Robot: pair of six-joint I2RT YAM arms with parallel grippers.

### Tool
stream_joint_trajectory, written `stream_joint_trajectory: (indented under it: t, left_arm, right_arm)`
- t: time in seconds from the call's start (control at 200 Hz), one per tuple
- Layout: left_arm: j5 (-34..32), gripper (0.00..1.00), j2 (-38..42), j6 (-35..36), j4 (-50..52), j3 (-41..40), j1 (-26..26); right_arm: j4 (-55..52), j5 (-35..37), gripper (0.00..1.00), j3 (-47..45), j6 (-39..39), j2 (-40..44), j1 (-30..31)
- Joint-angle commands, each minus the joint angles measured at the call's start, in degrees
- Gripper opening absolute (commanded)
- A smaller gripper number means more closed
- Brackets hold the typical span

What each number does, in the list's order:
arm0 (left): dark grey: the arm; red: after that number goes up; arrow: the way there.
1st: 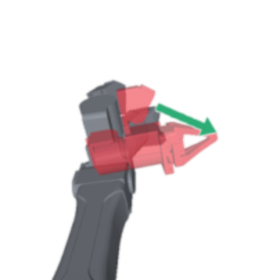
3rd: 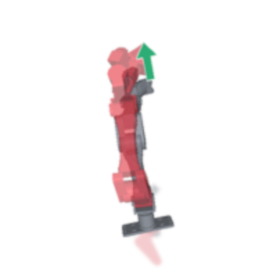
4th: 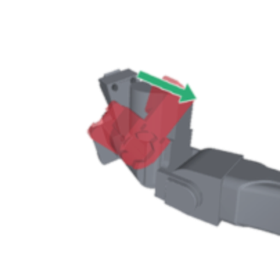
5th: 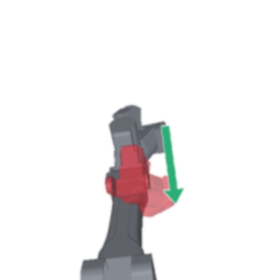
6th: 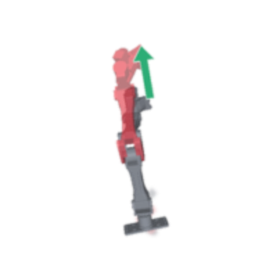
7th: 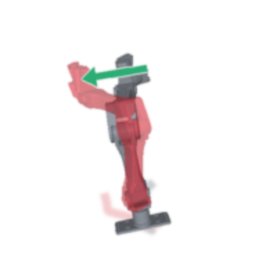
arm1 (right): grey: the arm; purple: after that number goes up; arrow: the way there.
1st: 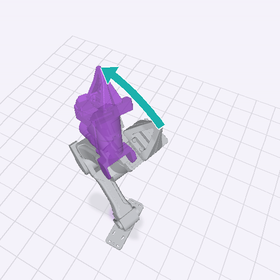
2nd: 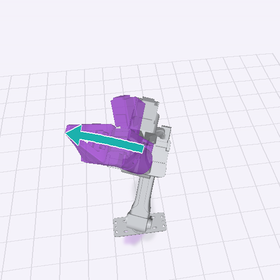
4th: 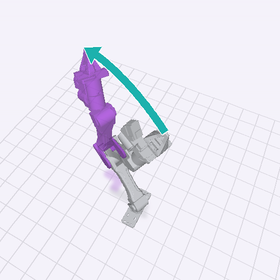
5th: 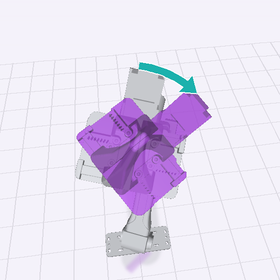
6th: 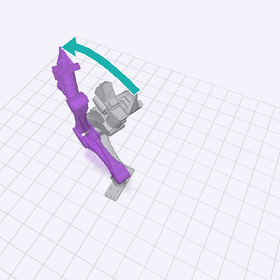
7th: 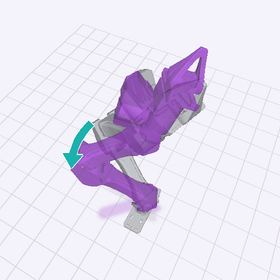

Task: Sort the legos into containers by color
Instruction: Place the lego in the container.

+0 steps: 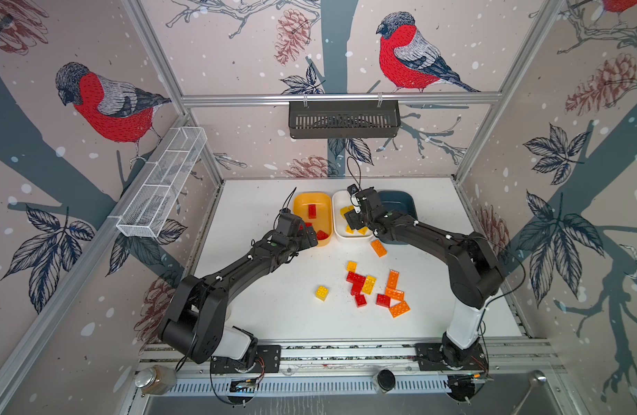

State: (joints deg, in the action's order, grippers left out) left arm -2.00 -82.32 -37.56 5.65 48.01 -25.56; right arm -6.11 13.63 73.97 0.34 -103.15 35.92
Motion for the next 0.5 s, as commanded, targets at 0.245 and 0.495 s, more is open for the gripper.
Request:
stream_joint_trajectory:
  t: [0.245,0.495]
  left_arm:
    - [5.7,0.97,-2.6,1.2,-4.1,1.3,-1.2]
    - [5.9,0.97,-5.5,3.6,-5.1,4.4,-4.6]
  right_arm:
    - [9.2,0.8,0.99,-23.0,-17.3,22.2,-2.0]
    - [5.1,-2.4,0.99,-36.2,-34.0,33.5,-7.6]
